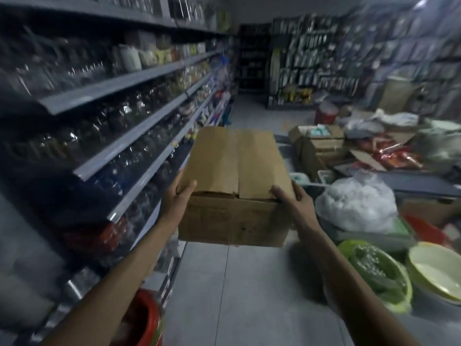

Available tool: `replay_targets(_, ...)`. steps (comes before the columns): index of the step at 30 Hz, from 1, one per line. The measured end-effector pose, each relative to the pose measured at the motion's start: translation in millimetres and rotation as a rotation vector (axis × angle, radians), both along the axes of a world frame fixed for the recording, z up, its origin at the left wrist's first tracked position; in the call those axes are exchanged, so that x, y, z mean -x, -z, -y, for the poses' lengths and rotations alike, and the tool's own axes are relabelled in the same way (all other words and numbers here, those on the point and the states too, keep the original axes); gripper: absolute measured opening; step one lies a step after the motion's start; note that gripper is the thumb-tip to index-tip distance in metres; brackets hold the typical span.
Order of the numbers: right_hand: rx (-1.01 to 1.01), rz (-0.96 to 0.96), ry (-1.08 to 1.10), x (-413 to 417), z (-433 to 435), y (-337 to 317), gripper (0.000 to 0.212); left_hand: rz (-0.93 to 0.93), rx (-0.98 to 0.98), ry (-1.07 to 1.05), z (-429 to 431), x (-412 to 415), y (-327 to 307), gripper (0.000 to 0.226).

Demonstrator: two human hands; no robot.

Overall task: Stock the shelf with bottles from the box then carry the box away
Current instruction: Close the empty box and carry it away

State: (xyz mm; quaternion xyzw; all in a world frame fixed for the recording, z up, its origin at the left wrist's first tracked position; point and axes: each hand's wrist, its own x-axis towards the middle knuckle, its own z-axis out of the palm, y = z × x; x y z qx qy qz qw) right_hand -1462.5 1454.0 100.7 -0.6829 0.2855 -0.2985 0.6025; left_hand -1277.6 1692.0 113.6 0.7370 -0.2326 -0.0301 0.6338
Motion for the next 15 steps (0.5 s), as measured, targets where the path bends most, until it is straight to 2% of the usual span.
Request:
replay_targets(4, 0.075, -0.018, -0.046, -4.0, 23.9, -35.5, 0.101, -0.001, 0.039, 0.011, 19.6, 2.8, -28.3, 0.049)
replay_targets(7, 0.1, -0.031, -0.055, -19.3, 42.6, -42.1, 0.102, -0.038, 0.028, -0.004, 36.2, -12.1, -29.8, 0.053)
replay_targets(12, 0.104, -0.108, -0.079, -68.7, 84.8, -30.1, 0.108, -0.08, -0.048, -0.003, 80.4, -69.0, -17.0, 0.093)
replay_targets(15, 0.068, -0.141, -0.092, -117.7, 120.2, -16.5, 0.106, -0.072, -0.051, 0.003, 118.4, -118.5, -10.8, 0.075)
